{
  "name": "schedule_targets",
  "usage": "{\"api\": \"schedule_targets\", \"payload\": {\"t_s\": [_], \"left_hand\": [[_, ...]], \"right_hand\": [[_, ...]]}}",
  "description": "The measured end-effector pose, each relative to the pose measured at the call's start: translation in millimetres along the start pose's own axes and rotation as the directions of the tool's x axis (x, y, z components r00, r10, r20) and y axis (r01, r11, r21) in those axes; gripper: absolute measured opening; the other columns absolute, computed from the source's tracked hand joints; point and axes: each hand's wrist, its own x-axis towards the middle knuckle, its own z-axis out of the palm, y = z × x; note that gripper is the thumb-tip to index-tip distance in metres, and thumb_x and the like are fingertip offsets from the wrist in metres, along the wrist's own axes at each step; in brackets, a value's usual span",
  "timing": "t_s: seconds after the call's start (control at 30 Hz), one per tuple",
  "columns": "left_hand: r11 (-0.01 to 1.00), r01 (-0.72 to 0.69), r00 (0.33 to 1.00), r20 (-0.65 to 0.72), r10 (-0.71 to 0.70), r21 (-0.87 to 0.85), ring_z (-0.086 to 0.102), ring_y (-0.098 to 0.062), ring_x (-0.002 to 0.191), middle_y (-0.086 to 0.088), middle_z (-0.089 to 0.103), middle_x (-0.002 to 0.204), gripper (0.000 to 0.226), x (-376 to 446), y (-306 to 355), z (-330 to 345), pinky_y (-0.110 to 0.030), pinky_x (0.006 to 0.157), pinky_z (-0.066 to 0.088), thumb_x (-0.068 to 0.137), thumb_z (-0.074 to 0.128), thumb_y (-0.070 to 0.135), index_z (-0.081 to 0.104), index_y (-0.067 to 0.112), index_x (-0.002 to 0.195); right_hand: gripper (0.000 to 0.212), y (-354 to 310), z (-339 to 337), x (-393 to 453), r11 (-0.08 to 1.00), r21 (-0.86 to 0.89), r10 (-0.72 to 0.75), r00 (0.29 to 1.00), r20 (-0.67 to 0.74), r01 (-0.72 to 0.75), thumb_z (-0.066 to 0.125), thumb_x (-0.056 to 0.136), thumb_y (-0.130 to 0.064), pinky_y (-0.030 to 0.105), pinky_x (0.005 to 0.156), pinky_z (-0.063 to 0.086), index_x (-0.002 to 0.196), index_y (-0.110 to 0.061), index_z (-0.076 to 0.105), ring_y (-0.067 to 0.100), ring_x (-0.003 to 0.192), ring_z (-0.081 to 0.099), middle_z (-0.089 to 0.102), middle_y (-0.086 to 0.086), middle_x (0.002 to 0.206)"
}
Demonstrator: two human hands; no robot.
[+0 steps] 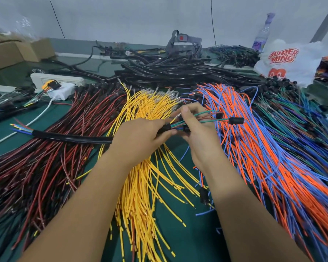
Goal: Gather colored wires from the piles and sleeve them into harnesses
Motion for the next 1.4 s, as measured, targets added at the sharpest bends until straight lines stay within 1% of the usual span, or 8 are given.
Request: {"api": "schedule_targets", "payload": {"t_s": [0.17,0.3,0.4,0.53,0.67,0.9,1.2,1.4], "left_hand": [[1.0,-0.018,1.0,0.008,0.018,0.02,0.026,-0.006,0.041,0.018,0.018,0.05,0.052,0.2,0.4,-1.7,-0.017,0.041,0.009,0.091,0.034,0.055,0.068,0.017,0.1],[0.999,0.049,0.998,0.043,-0.049,0.02,0.036,-0.011,0.045,0.014,0.028,0.051,0.05,-1.6,-0.1,-0.8,-0.022,0.042,0.015,0.089,0.03,0.059,0.062,0.021,0.094],[0.986,0.123,0.991,0.061,-0.117,-0.112,0.038,0.0,0.047,0.016,0.037,0.051,0.037,-3.4,-0.2,-1.0,-0.022,0.043,0.018,0.092,0.039,0.057,0.063,0.031,0.101],[0.937,0.234,0.969,0.138,-0.204,-0.26,0.044,-0.003,0.049,0.009,0.048,0.054,0.031,-1.5,-2.8,1.5,-0.025,0.046,0.023,0.09,0.049,0.054,0.049,0.031,0.069],[0.85,0.301,0.954,0.147,-0.263,-0.432,0.047,-0.005,0.053,0.009,0.054,0.058,0.024,1.4,-5.2,3.5,-0.027,0.05,0.032,0.089,0.056,0.05,0.062,0.03,0.077],[0.883,0.26,0.966,0.095,-0.242,-0.39,0.051,-0.003,0.059,0.013,0.056,0.064,0.025,-0.8,0.4,0.9,-0.025,0.051,0.03,0.097,0.046,0.042,0.066,0.03,0.105],[0.916,0.247,0.969,0.062,-0.24,-0.316,0.047,-0.005,0.05,0.01,0.051,0.056,0.025,-3.4,0.9,1.8,-0.024,0.046,0.023,0.097,0.043,0.044,0.062,0.03,0.09],[0.757,0.312,0.931,0.026,-0.364,-0.574,0.045,-0.005,0.051,0.014,0.053,0.058,0.03,-3.1,-3.7,5.8,-0.028,0.05,0.033,0.095,0.046,0.051,0.065,0.033,0.081]], "right_hand": [[0.019,5.7,4.9,-1.1,1.0,-0.003,0.017,0.998,0.057,-0.017,0.052,0.099,-0.016,0.027,0.068,0.047,0.08,-0.018,0.056,0.014,0.081,0.058,0.064,0.005,0.092],[0.028,7.3,6.1,0.0,0.995,0.076,0.065,0.995,0.081,-0.071,0.052,0.098,-0.011,0.027,0.067,0.05,0.073,-0.021,0.059,0.017,0.083,0.059,0.065,0.006,0.092],[0.027,4.7,2.6,1.5,0.985,0.137,0.093,0.989,0.115,-0.109,0.047,0.095,-0.006,0.024,0.063,0.048,0.072,-0.016,0.057,0.018,0.085,0.059,0.064,0.01,0.101],[0.021,1.3,-3.3,2.3,0.963,0.243,0.068,0.979,0.19,-0.114,0.043,0.087,-0.01,0.029,0.073,0.051,0.07,-0.011,0.054,0.02,0.101,0.06,0.061,0.011,0.114],[0.024,1.3,-7.4,4.9,0.943,0.302,0.102,0.986,0.129,-0.137,0.044,0.097,-0.022,0.035,0.08,0.053,0.107,-0.01,0.062,0.023,0.101,0.06,0.06,0.013,0.115],[0.032,4.2,-4.0,3.6,0.974,0.195,0.106,0.993,0.053,-0.114,0.041,0.102,-0.023,0.032,0.086,0.056,0.117,-0.008,0.064,0.021,0.102,0.063,0.061,0.014,0.112],[0.037,9.0,0.3,0.5,0.987,0.048,0.153,0.985,0.076,-0.157,0.034,0.105,-0.031,0.04,0.101,0.047,0.111,-0.023,0.069,0.023,0.113,0.062,0.067,0.009,0.114],[0.031,8.1,7.1,5.9,0.986,0.118,0.105,0.991,0.085,-0.115,0.037,0.103,-0.036,0.033,0.089,0.052,0.121,-0.035,0.063,0.016,0.097,0.068,0.071,-0.008,0.106]]}}
